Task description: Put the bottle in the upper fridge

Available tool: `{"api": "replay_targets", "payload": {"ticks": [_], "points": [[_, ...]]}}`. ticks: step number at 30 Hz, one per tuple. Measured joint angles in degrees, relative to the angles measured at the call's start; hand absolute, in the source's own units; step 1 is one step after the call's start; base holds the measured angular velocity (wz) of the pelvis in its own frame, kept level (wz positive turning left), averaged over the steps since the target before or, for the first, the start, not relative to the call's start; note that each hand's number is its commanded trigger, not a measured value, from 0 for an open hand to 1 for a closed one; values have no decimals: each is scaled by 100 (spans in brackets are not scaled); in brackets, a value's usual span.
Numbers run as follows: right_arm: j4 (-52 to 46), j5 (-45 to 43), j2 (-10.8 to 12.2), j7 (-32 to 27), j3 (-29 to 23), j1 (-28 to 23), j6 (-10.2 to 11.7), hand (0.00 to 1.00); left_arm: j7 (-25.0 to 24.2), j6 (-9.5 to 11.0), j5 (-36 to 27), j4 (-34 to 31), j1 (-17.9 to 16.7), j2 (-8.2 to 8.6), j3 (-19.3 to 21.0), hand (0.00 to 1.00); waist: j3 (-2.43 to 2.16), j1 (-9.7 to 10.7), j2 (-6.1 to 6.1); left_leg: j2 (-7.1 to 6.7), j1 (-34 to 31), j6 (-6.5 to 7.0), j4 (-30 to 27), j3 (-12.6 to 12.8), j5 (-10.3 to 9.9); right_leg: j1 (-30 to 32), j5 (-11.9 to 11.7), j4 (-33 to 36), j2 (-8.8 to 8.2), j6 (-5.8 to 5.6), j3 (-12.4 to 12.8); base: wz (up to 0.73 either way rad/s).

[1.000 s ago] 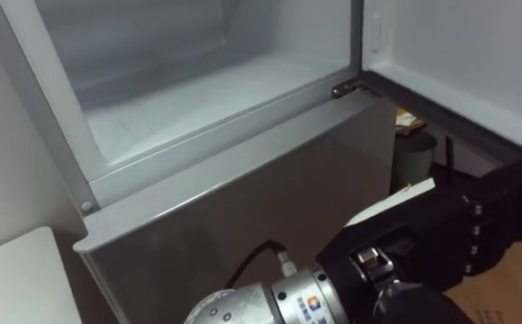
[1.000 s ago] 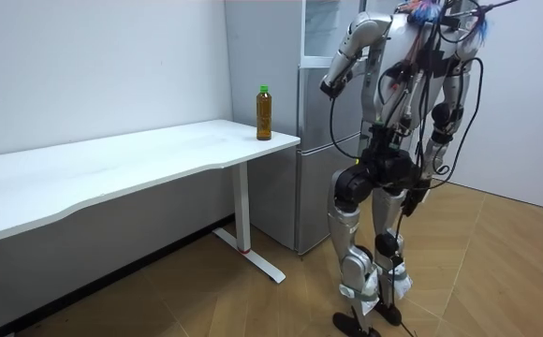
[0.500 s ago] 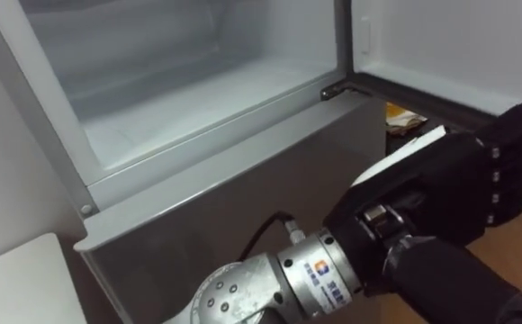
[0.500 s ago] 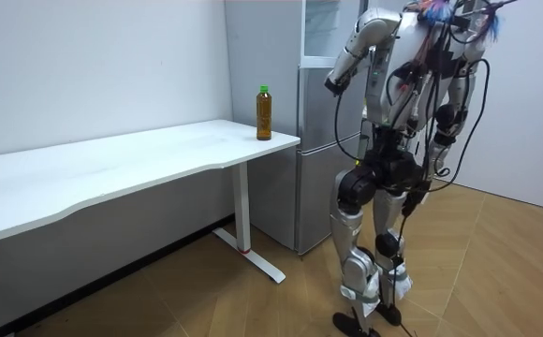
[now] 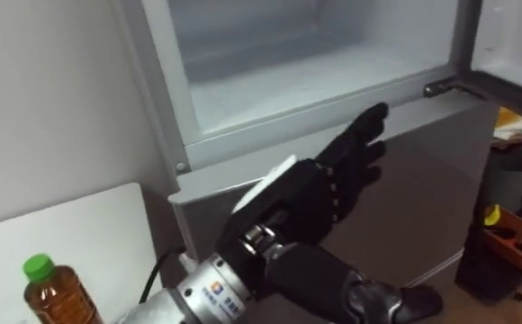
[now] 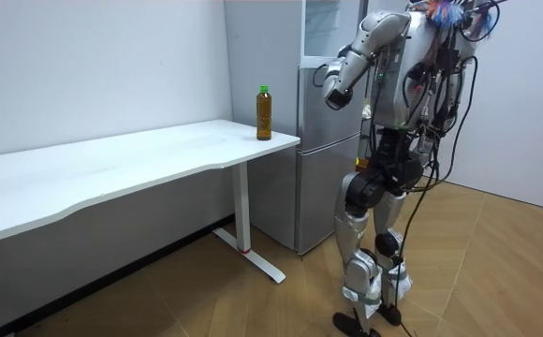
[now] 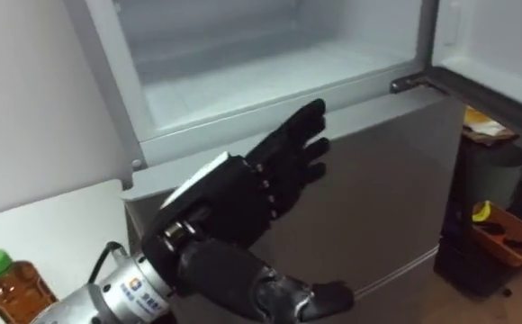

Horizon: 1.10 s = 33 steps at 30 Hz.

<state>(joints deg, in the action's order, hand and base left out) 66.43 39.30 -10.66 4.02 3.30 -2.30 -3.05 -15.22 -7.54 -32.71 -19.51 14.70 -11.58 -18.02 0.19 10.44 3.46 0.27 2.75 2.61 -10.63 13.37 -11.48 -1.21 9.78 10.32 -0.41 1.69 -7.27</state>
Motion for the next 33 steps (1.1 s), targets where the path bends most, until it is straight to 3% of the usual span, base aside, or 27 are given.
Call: {"api": "replay_targets", "payload": {"ticks": [3,7,11,16,21,23,25,30,33], "points": [[-9,107,23,60,-9,-88,90,0,-4,27,137,-1,-541,-15,4,0,-13,-134,-65,-15,6,0,-17,-96,0,-89,-1,-65,-21,-2,-128,19],[-40,84,102,126,-6,-174,209,0,-4,56,477,3,-1338,-37,137,0,5,-290,-123,-8,-4,0,-21,-124,0,-89,-1,-63,-17,1,-140,3],[-41,87,108,212,9,-190,268,0,-3,90,469,4,-1675,-65,314,0,2,-373,-127,-12,-17,0,-25,-144,-1,-89,-2,-61,-27,-2,-174,4],[-39,112,109,302,7,-235,457,0,-5,434,456,400,-2130,-104,350,0,2,-407,-128,-8,-9,0,-75,-152,-1,-142,-1,-54,-34,-1,-235,3],[-55,83,113,360,0,-323,509,0,-5,508,463,892,-2382,-106,415,0,25,-456,-190,-1,34,-2,-68,-164,-2,-173,25,-35,-26,5,-232,3],[-185,36,113,429,-1,-389,523,0,-6,626,466,1018,-2417,-110,452,0,42,-459,-220,0,30,-2,-56,-175,-2,-169,26,-26,-25,7,-245,0],[-265,-154,115,492,-4,-410,657,0,-5,900,474,1337,-2477,-108,448,0,42,-454,-230,-2,31,-2,-31,-175,-3,-170,21,-37,-30,10,-300,0],[-408,-259,124,497,6,-412,762,0,24,1091,487,2222,-2646,-114,439,0,38,-463,-235,-8,38,-2,-20,-175,-3,-179,17,-49,-34,9,-309,0],[-406,-266,135,502,4,-421,873,0,128,1385,676,2900,-2762,-102,455,0,35,-464,-240,-11,51,-2,-20,-155,-3,-193,17,-39,-34,9,-304,0]]}}
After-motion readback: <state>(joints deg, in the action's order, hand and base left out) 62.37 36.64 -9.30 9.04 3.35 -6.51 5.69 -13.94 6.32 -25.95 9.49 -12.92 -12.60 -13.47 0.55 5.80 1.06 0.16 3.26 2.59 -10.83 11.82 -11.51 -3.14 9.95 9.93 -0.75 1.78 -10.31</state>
